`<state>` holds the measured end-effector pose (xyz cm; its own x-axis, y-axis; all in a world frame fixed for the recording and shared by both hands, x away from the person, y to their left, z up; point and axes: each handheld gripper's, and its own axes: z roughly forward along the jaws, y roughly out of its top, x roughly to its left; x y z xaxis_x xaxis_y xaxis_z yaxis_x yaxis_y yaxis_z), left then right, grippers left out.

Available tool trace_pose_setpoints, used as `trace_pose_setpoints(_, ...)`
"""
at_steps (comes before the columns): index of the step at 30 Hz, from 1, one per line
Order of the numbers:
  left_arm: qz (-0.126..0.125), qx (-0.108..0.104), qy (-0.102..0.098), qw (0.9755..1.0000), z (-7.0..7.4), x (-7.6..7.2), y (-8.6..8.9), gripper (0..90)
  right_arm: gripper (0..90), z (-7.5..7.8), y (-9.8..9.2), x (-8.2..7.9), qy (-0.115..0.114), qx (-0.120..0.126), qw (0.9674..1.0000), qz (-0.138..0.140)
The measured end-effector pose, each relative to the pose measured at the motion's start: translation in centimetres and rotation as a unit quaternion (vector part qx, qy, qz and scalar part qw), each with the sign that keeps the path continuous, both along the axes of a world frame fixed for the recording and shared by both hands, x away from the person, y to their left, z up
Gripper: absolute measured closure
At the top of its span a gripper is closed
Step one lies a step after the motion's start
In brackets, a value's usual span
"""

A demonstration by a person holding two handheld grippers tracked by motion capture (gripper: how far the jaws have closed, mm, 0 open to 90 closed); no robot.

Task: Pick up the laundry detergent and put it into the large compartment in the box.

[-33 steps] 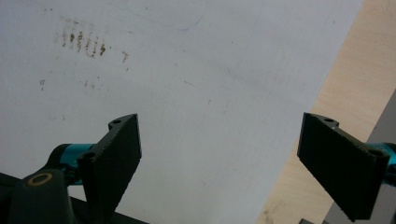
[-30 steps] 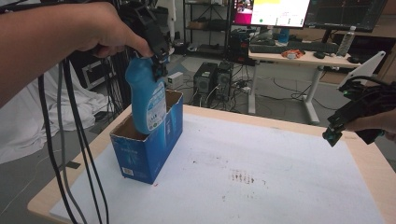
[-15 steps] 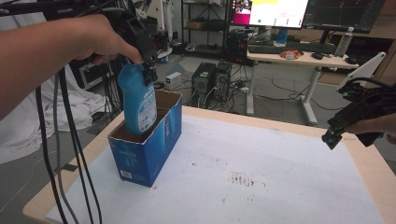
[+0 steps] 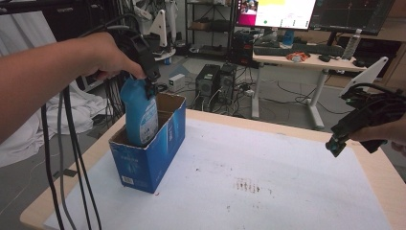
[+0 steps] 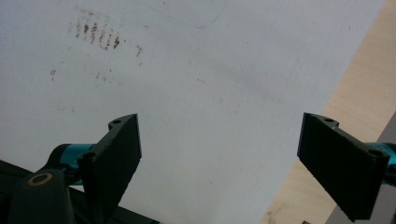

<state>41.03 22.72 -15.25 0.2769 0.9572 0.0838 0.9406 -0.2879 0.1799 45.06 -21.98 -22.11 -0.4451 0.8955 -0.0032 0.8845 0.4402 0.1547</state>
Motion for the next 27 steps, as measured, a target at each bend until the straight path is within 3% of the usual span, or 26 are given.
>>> trace_pose_setpoints(13, -0.003, -0.008, 0.016, 0.9998, -4.2, 0.2, 0.3, 37.1, 12.9, -0.2, 0.1, 0.0, -0.001, 0.000, 1.0000, 0.003)
trace_pose_setpoints(15, -0.005, -0.001, 0.015, 0.9999, -5.1, 0.2, 0.4, 37.2, 12.8, -0.3, 0.1, 0.1, 0.000, 0.000, 1.0000, 0.002)
trace_pose_setpoints(27, -0.014, -0.002, 0.034, 0.9993, -8.0, 0.3, 0.7, 37.2, 12.9, -0.8, 0.0, 0.2, 0.002, 0.003, 1.0000, 0.005)
